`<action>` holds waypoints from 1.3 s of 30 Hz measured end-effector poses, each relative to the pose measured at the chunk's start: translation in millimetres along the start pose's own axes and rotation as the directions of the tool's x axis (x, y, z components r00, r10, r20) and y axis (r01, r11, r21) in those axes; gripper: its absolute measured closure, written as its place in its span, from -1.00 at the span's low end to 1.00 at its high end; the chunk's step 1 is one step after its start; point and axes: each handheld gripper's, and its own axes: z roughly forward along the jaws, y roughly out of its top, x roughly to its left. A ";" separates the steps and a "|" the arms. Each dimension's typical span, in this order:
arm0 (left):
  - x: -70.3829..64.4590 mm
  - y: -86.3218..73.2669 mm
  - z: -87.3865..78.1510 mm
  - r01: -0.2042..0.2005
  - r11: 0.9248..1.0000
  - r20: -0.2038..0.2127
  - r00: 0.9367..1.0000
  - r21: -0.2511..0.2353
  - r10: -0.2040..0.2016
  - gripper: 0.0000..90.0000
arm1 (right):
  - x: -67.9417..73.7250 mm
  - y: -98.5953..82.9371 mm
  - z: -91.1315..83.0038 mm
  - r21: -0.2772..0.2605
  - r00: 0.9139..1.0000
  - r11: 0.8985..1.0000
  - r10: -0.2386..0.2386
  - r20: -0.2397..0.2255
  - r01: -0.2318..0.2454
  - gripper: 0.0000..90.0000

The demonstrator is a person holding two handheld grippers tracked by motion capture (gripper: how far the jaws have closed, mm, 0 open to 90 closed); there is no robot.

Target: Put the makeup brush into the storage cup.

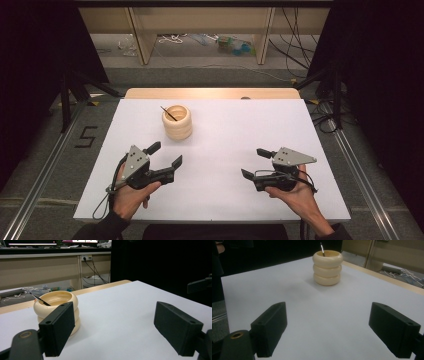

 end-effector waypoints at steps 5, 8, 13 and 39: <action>0.5 -2.7 -4.3 -0.016 1.000 0.006 1.000 0.008 0.016 -0.63 | 2.7 -2.9 -4.2 -0.005 1.000 1.000 0.005 0.003 -0.005 -0.64; -1.1 -5.9 -6.6 -0.005 1.000 0.008 1.000 0.010 0.005 -0.63 | 4.7 -5.0 -6.8 -0.002 1.000 1.000 0.014 0.001 -0.014 -0.64; -2.4 -9.7 -9.9 -0.013 1.000 0.016 1.000 0.003 0.013 -0.63 | 7.5 -9.0 -9.8 -0.001 1.000 1.000 0.023 -0.008 -0.023 -0.64; -14.4 -23.5 -20.4 -0.059 0.998 0.052 0.997 0.038 0.057 -0.63 | 17.5 -21.5 -25.1 -0.007 0.999 0.999 0.042 0.001 -0.042 -0.64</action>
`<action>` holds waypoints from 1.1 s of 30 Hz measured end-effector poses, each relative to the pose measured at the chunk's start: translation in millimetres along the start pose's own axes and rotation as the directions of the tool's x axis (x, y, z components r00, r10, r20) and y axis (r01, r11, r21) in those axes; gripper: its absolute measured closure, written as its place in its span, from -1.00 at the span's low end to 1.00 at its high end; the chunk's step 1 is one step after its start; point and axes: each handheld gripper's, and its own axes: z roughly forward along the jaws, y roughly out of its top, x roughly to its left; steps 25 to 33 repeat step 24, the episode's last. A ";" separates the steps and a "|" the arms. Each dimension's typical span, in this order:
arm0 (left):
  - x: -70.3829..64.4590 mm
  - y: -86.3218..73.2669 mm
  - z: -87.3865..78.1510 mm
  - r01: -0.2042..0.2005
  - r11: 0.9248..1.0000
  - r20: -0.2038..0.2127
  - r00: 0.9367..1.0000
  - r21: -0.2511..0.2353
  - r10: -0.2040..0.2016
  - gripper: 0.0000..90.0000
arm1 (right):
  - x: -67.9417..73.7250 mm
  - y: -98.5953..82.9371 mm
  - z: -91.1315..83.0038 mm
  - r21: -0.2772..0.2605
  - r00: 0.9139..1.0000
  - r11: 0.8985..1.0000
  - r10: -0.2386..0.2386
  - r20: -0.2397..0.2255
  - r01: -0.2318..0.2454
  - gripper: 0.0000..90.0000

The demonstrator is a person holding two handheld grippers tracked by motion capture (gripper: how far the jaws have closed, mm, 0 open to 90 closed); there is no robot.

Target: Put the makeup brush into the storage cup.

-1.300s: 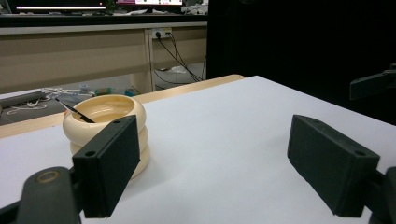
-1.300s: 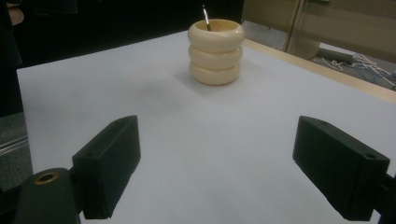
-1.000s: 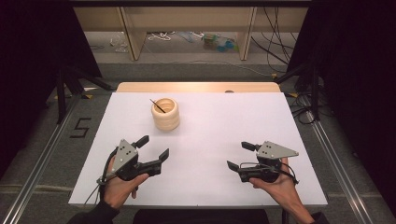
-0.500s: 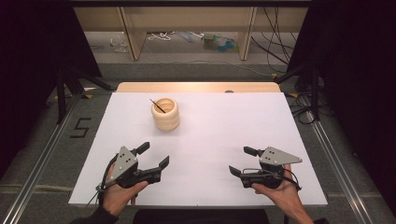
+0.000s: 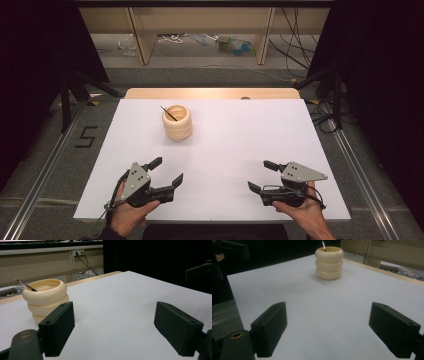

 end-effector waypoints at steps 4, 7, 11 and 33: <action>0.0 0.3 -0.1 0.021 1.000 -0.003 1.000 -0.010 -0.021 -0.63 | -0.6 -0.3 -0.3 0.002 1.000 1.000 -0.005 0.009 0.005 -0.64; 0.5 0.6 -0.5 0.023 1.000 -0.002 1.000 -0.013 -0.023 -0.63 | -1.4 -0.5 0.0 -0.005 1.000 1.000 -0.014 0.013 0.014 -0.64; 0.7 1.0 -0.7 0.022 1.000 -0.005 1.000 -0.014 -0.022 -0.63 | -1.5 -0.8 0.7 -0.002 1.000 1.000 -0.018 0.015 0.018 -0.64; 1.0 1.1 -0.5 0.023 1.000 -0.008 1.000 -0.017 -0.023 -0.63 | -1.0 -0.7 0.0 0.015 1.000 1.000 -0.003 0.011 0.003 -0.64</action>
